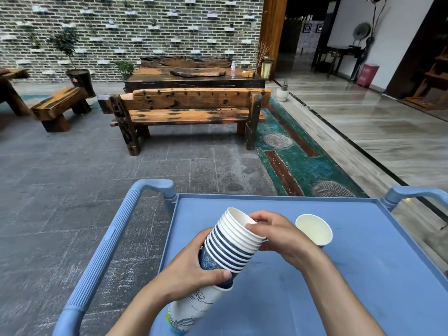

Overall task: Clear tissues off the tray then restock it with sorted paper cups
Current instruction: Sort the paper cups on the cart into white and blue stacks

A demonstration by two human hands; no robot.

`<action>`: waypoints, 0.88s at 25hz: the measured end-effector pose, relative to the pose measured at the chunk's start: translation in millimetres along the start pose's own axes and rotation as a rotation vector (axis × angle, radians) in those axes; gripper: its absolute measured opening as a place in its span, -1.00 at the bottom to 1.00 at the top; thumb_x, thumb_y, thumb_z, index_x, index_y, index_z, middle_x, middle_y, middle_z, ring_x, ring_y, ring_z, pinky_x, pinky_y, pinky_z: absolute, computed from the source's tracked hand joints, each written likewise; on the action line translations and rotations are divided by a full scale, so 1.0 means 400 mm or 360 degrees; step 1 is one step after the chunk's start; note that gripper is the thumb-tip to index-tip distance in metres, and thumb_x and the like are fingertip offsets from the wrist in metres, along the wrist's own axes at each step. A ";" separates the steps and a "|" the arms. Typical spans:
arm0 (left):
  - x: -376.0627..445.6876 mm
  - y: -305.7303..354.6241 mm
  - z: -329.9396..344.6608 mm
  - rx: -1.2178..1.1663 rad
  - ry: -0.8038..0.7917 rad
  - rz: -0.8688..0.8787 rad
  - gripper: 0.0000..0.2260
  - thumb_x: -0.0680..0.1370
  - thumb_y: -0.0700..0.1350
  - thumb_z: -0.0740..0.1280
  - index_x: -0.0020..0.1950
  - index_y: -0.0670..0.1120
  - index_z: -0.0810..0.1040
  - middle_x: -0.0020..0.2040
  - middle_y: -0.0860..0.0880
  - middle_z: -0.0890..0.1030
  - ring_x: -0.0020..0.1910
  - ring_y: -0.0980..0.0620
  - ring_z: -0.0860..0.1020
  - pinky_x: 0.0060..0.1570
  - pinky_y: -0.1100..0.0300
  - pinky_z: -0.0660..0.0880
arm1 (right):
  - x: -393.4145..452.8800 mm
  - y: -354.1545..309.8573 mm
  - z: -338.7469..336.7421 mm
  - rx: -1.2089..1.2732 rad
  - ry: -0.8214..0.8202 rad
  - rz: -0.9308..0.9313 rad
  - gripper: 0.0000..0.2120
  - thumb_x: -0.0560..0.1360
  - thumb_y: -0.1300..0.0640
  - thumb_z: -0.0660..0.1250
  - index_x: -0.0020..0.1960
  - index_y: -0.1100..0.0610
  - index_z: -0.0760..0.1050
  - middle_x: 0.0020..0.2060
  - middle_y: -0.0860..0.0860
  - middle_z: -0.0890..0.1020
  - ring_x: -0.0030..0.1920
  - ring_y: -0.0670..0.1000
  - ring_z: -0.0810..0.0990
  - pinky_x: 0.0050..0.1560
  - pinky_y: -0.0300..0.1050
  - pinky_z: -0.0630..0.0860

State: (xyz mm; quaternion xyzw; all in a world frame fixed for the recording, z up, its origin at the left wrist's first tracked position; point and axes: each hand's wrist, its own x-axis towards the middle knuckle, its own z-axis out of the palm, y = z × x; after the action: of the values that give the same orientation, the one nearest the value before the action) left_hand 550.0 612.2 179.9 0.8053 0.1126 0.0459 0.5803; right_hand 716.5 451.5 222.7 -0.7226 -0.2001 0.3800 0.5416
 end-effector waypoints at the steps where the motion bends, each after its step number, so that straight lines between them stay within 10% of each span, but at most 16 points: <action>1: -0.004 -0.002 -0.001 0.0015 0.0002 0.0012 -0.29 0.26 0.00 0.61 0.32 0.23 0.37 0.19 0.11 0.59 0.17 0.15 0.57 0.13 0.23 0.50 | 0.003 0.003 -0.002 -0.0033 -0.0026 0.0016 -0.85 0.41 0.22 0.36 -0.01 0.14 0.58 -0.21 0.04 0.64 -0.21 0.01 0.56 -0.16 -0.04 0.49; 9: -0.018 -0.030 -0.019 0.0187 0.0053 0.0015 -0.23 0.22 0.05 0.61 0.32 0.33 0.32 0.19 0.19 0.57 0.13 0.25 0.56 0.02 0.37 0.49 | 0.029 -0.004 -0.013 -0.0196 0.0166 0.0049 -0.82 0.39 0.32 0.24 -0.13 0.12 0.57 -0.34 -0.01 0.62 -0.37 -0.02 0.51 -0.39 -0.22 0.40; 14: -0.039 -0.089 -0.063 0.0067 0.0165 -0.0088 -0.21 0.19 0.12 0.63 0.33 0.30 0.33 0.20 0.19 0.59 0.18 0.18 0.56 0.23 0.07 0.48 | 0.037 -0.042 -0.091 0.0130 0.0574 -0.0068 -0.77 0.38 0.33 0.25 -0.17 0.08 0.61 -0.46 -0.04 0.60 -0.49 -0.11 0.51 -0.51 -0.27 0.41; 22: -0.051 -0.117 -0.103 -0.0061 0.0374 -0.0060 -0.24 0.15 0.21 0.63 0.26 0.37 0.36 0.22 0.23 0.58 0.23 0.21 0.53 0.24 0.11 0.41 | 0.114 0.071 -0.055 -0.0371 0.0948 0.0006 -0.84 0.42 0.26 0.27 -0.12 0.06 0.56 -0.21 0.03 0.64 -0.37 0.08 0.64 -0.21 0.14 0.64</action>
State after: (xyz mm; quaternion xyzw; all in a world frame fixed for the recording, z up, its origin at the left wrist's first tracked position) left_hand 515.6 659.6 150.0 0.7809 0.1940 0.1312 0.5791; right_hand 758.9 460.1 183.9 -0.8597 -0.0736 0.1271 0.4892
